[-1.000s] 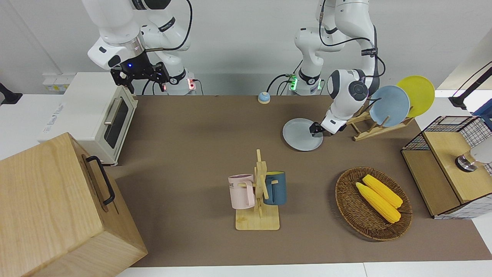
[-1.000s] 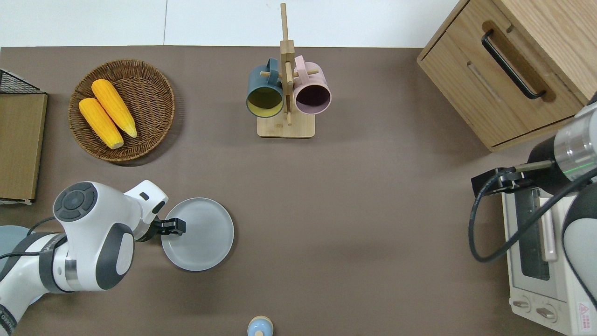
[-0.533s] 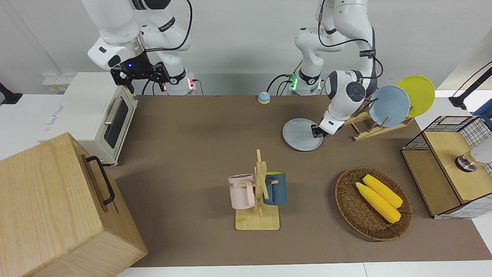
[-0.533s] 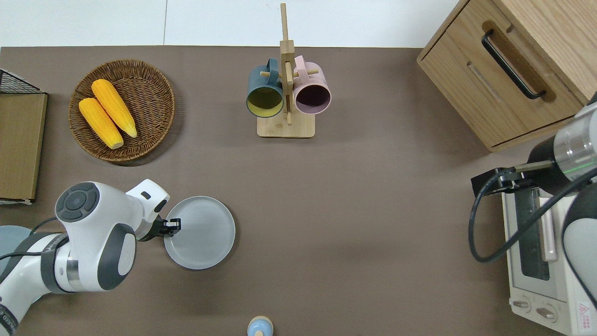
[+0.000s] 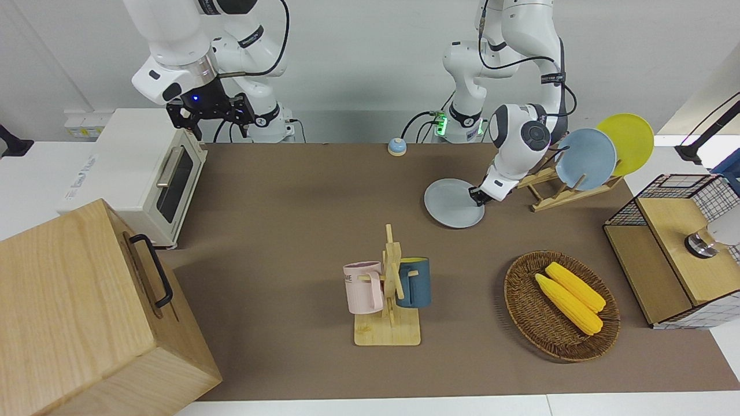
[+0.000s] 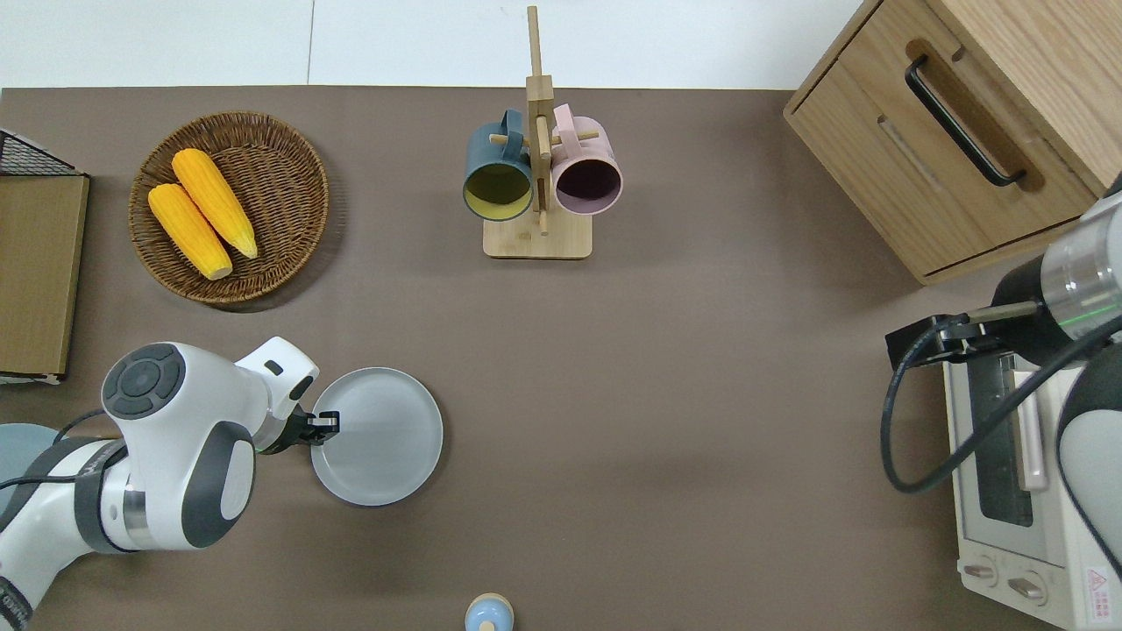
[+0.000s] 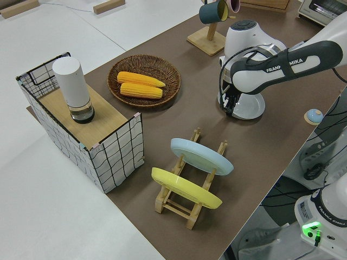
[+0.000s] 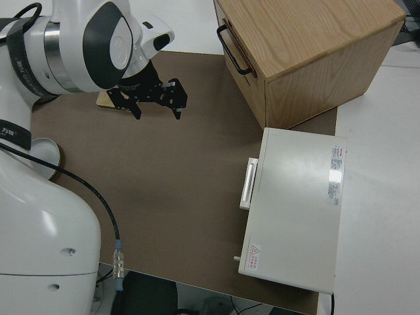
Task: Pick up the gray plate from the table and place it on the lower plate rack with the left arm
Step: 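Lift the gray plate and carry it toward the wooden plate rack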
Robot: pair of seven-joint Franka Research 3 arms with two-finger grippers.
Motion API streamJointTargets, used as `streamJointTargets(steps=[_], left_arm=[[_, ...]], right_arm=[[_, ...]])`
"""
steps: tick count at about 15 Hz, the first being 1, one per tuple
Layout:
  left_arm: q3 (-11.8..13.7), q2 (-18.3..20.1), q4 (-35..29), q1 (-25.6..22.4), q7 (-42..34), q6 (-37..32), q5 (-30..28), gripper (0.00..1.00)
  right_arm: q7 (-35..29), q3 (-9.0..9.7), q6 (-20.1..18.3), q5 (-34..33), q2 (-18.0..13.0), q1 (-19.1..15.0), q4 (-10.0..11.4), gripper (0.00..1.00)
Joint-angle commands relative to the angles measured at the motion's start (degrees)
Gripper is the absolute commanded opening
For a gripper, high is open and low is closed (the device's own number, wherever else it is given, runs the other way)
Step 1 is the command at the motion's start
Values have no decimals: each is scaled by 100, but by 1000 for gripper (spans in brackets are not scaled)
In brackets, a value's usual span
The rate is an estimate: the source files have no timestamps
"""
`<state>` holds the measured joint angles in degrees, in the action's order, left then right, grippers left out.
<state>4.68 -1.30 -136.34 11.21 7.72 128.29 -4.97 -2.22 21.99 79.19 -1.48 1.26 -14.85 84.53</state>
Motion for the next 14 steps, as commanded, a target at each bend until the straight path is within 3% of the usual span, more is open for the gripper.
streamJointTargets(steps=[1, 7, 12, 14], left_arm=[[51, -125, -94, 83, 107, 179, -40, 0], [59, -2, 90, 74, 10, -110, -31, 0], [138, 129, 880, 13, 2, -1409, 31, 0], [182, 165, 1511, -23, 10, -2321, 22, 0]], right_arm=[[-68, 121, -62, -28, -12, -132, -41, 983], [-68, 113, -70, -28, -12, -132, -41, 983], [-68, 121, -62, -28, -12, -132, -41, 983], [-68, 121, -62, -37, -12, -132, -41, 983]])
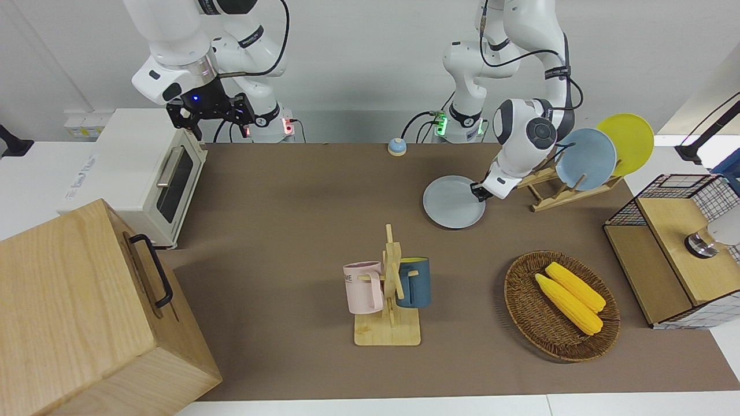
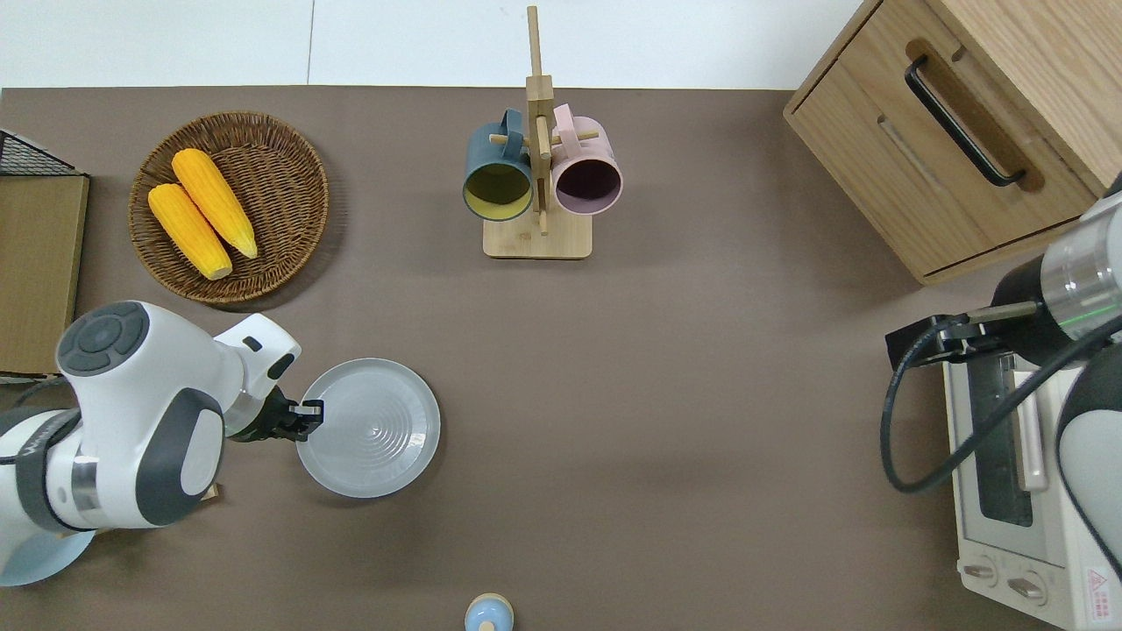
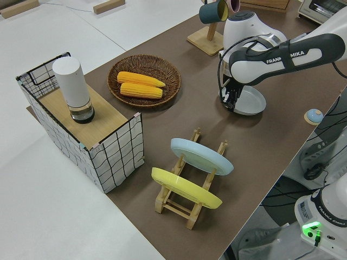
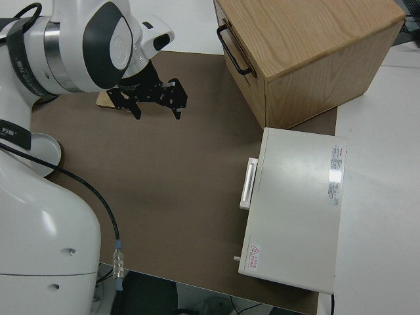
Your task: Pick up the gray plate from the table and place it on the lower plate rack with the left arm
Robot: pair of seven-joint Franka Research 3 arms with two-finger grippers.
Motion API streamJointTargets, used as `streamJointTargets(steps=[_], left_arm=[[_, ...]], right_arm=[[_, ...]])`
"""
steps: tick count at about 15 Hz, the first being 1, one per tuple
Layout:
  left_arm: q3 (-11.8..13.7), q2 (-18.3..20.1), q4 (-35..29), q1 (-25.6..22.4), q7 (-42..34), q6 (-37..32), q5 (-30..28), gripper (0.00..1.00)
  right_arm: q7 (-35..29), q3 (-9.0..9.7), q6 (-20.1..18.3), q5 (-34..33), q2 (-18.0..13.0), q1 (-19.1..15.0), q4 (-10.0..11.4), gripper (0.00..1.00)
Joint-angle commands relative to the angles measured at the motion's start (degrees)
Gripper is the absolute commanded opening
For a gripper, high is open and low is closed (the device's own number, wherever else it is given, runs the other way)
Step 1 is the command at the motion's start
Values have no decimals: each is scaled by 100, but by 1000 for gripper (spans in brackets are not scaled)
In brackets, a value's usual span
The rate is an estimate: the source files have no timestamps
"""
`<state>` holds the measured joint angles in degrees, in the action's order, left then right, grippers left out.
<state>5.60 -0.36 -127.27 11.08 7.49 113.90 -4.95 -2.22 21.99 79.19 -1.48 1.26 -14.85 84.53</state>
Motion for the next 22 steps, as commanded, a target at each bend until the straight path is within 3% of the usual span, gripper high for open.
streamJointTargets(steps=[1, 5, 10, 14, 22], left_arm=[[117, 97, 868, -19, 42, -1243, 21, 0], [248, 168, 1756, -19, 69, -2378, 30, 0], [459, 326, 2573, -27, 60, -3284, 74, 0], [477, 326, 3199, -27, 69, -3707, 363, 0], [240, 352, 3191, -1, 42, -4374, 2506, 0]], right_arm=[[-68, 121, -62, -37, -12, -132, -41, 983], [-68, 113, -70, -28, -20, -132, -41, 983], [-68, 113, -62, -37, -12, -132, -41, 983], [-68, 113, -62, -37, -12, -132, -33, 983], [-68, 121, -62, -28, -12, -132, -41, 983]])
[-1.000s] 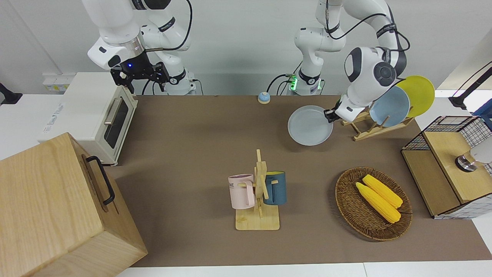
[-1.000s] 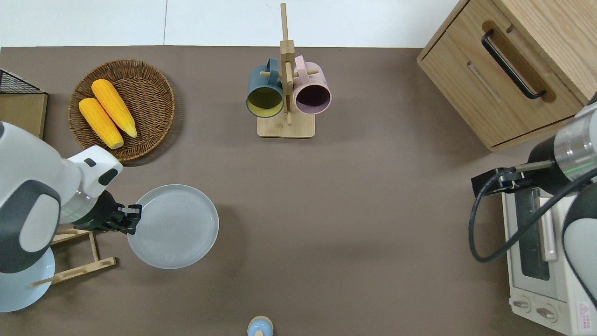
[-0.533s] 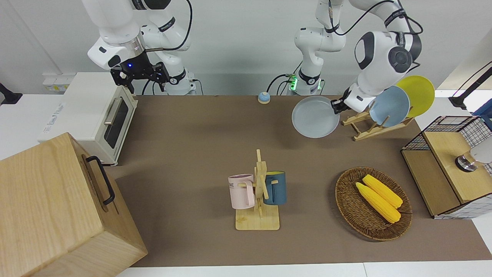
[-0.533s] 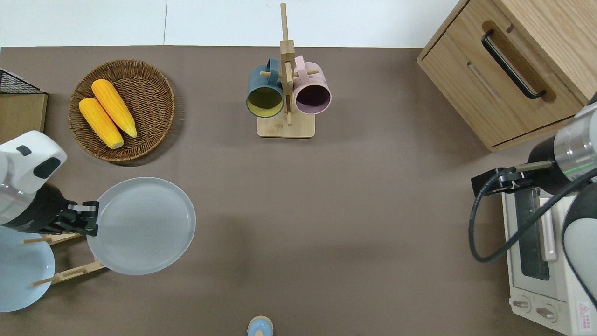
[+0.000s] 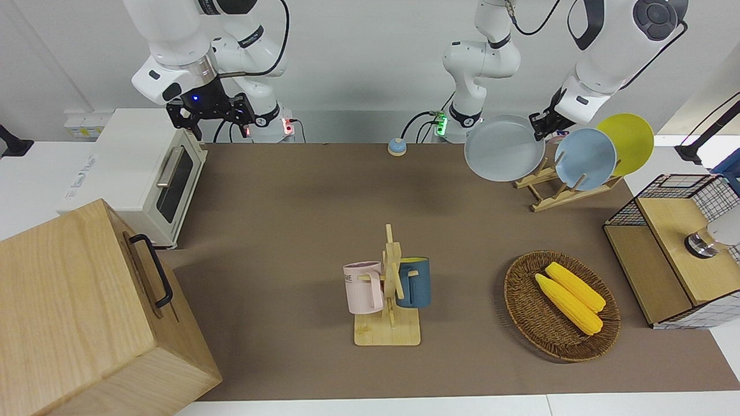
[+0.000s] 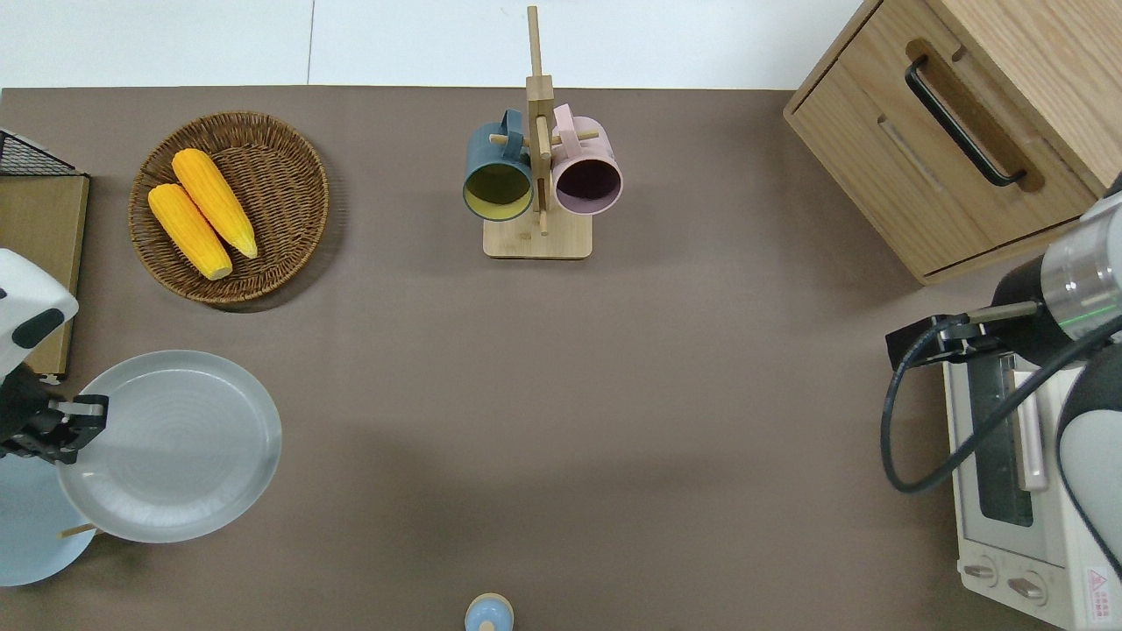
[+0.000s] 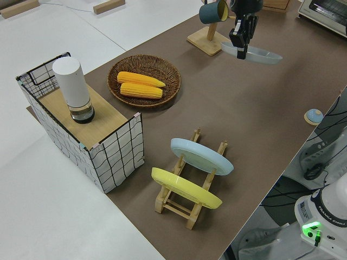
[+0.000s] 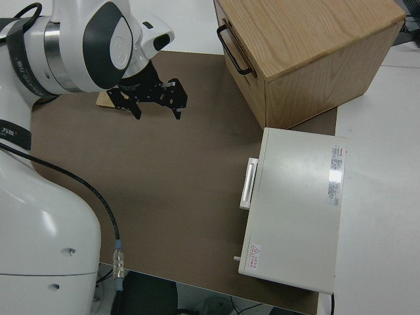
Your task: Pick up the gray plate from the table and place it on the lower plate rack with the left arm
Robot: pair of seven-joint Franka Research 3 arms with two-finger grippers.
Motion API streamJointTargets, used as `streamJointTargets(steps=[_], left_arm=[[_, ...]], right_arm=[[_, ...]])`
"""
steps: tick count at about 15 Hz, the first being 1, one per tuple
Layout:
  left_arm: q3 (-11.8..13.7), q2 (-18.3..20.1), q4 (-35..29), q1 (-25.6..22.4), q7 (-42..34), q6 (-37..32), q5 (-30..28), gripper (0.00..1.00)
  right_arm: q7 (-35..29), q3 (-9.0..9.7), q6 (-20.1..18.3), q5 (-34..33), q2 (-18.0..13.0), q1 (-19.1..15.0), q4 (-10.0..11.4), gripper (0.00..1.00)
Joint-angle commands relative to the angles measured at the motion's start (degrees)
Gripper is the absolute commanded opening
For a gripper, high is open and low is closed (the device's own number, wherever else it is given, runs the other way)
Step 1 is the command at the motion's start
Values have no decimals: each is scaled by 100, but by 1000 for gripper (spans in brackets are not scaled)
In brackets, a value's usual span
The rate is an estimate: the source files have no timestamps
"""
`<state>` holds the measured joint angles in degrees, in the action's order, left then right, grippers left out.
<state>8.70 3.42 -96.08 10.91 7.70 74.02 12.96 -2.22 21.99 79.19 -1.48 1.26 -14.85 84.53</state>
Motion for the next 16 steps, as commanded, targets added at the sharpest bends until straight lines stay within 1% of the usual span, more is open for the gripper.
streamJointTargets(steps=[1, 7, 9, 13, 16], left_arm=[[-79, -25, 55, 16, 13, -475, 925, 0], [-88, -60, 11, 78, 13, -739, 2068, 0], [-149, -69, -94, 78, 21, -845, 2446, 0], [-167, -104, -384, 87, 65, -854, 2877, 0], [-167, -131, -621, 69, 109, -696, 3167, 0]], right_arm=[[-68, 121, -62, -28, -12, -132, -41, 983], [-68, 113, -62, -37, -12, -132, -41, 983], [-68, 112, -62, -28, -12, -132, -41, 983], [-68, 113, -62, -28, -12, -132, -41, 983], [-68, 121, -62, -28, -12, -132, -41, 983]])
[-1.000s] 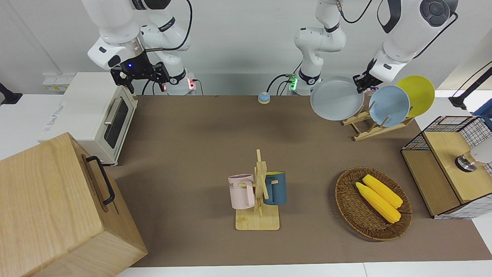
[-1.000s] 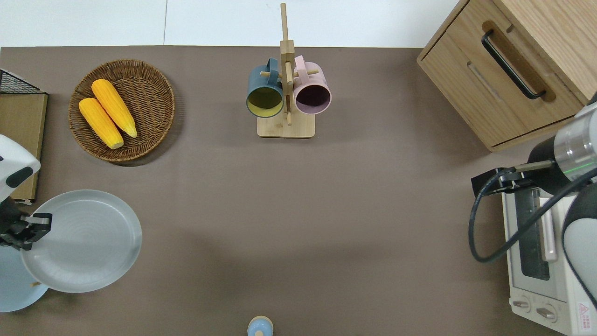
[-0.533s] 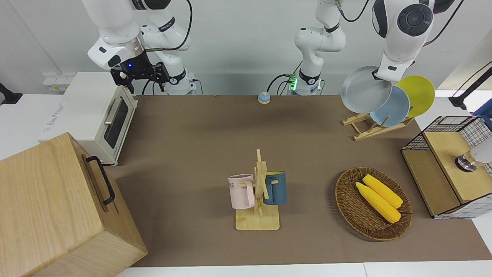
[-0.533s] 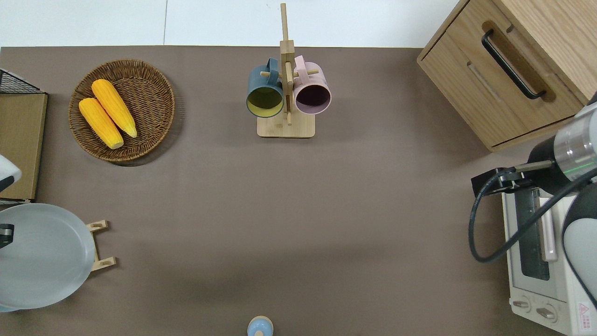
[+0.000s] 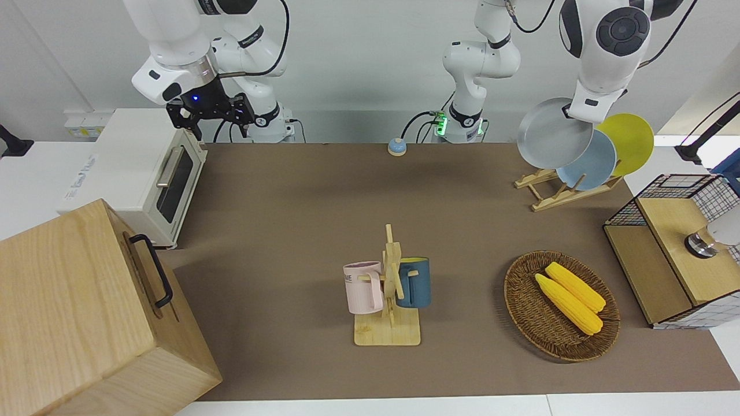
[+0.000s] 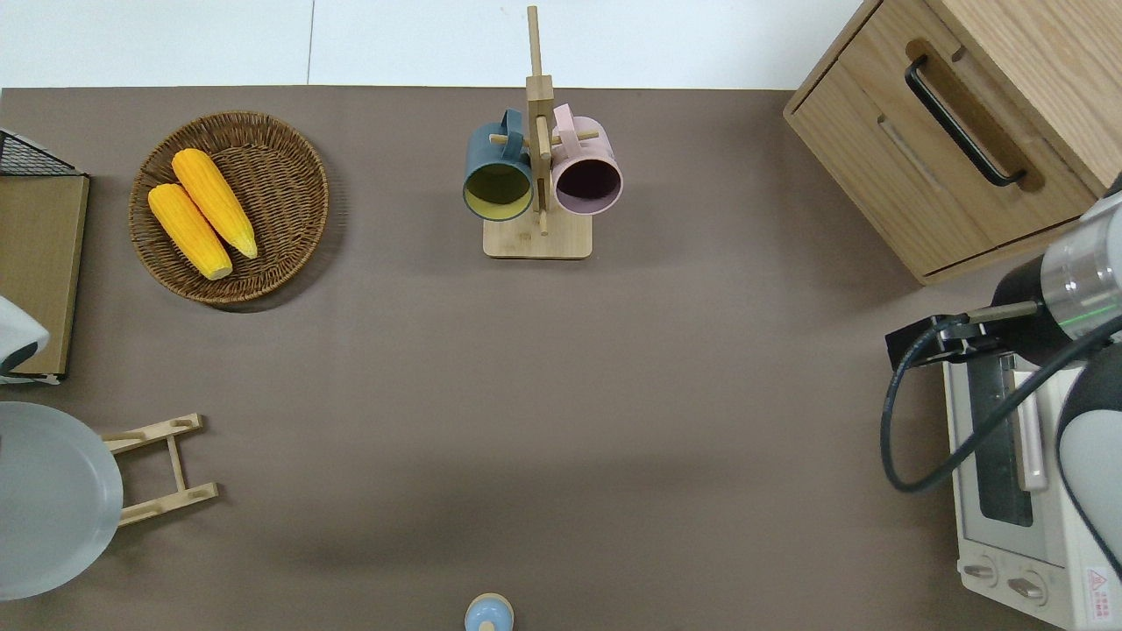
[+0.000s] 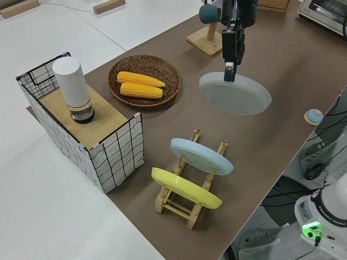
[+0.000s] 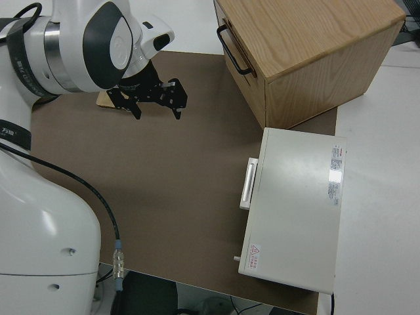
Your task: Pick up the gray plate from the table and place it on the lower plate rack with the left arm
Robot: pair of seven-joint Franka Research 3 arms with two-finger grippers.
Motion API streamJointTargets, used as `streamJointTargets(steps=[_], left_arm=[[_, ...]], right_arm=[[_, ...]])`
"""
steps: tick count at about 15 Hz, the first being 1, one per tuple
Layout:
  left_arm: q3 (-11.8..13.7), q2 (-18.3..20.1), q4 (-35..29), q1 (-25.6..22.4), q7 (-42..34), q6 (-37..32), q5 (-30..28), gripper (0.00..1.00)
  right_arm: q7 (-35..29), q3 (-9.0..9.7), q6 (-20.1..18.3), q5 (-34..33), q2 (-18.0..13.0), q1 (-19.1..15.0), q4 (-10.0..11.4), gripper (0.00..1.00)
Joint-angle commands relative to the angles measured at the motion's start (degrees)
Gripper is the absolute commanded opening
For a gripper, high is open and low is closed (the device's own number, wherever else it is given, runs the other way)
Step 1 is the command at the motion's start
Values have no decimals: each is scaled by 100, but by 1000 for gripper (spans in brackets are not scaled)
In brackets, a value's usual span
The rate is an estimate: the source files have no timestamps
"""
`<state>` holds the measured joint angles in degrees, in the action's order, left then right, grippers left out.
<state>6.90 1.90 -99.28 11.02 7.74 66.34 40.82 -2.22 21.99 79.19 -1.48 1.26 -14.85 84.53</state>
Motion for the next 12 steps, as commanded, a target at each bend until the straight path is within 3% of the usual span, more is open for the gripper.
streamJointTargets(steps=[1, 12], left_arm=[[13, 12, -407, 49, 114, 142, 443, 0], [13, -181, -1436, 75, 1616, 968, 514, 0]], right_arm=[[-68, 113, -70, -37, -12, -132, -41, 983], [-68, 121, -62, -37, -12, -132, -41, 983]])
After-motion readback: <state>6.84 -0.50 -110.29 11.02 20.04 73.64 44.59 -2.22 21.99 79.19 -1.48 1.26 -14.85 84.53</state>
